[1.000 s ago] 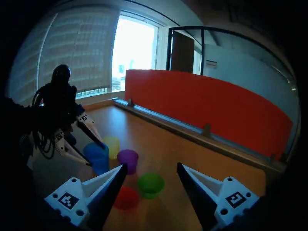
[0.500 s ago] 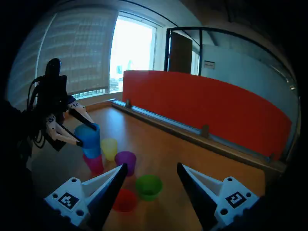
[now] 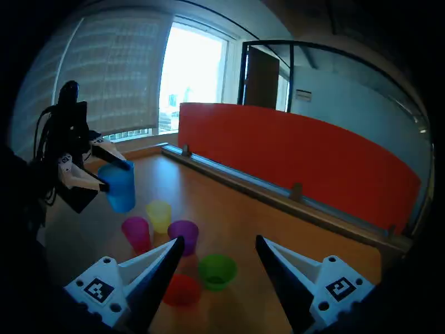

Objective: Pour water

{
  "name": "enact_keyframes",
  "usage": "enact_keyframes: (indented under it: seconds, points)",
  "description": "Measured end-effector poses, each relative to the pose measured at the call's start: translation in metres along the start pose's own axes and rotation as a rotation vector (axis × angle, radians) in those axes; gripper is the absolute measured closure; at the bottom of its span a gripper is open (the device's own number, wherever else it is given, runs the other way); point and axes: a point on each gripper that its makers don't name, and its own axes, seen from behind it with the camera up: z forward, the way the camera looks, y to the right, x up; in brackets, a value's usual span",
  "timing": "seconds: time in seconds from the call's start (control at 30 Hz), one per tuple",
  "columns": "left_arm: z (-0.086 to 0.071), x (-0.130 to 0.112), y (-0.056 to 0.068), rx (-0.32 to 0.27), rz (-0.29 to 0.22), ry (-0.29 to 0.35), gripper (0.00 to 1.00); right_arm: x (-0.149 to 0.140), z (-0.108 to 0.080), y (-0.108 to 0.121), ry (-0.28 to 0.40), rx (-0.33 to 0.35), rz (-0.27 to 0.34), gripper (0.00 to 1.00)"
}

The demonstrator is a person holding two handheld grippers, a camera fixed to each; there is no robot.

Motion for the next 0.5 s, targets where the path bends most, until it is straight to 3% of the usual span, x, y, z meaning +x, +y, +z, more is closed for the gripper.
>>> enact_keyframes:
  seconds: [0.3, 0.5]
  points:
    - [-0.023, 0.026, -0.004, 0.019, -0.029, 0.09, 0.13, -0.006, 0.005, -0.001, -0.012, -0.003, 0.004, 0.0]
    - [-0.033, 0.034, -0.003, 0.021, -0.016, 0.132, 0.13, -0.009, 0.008, -0.002, -0.018, 0.001, 0.002, 0.0]
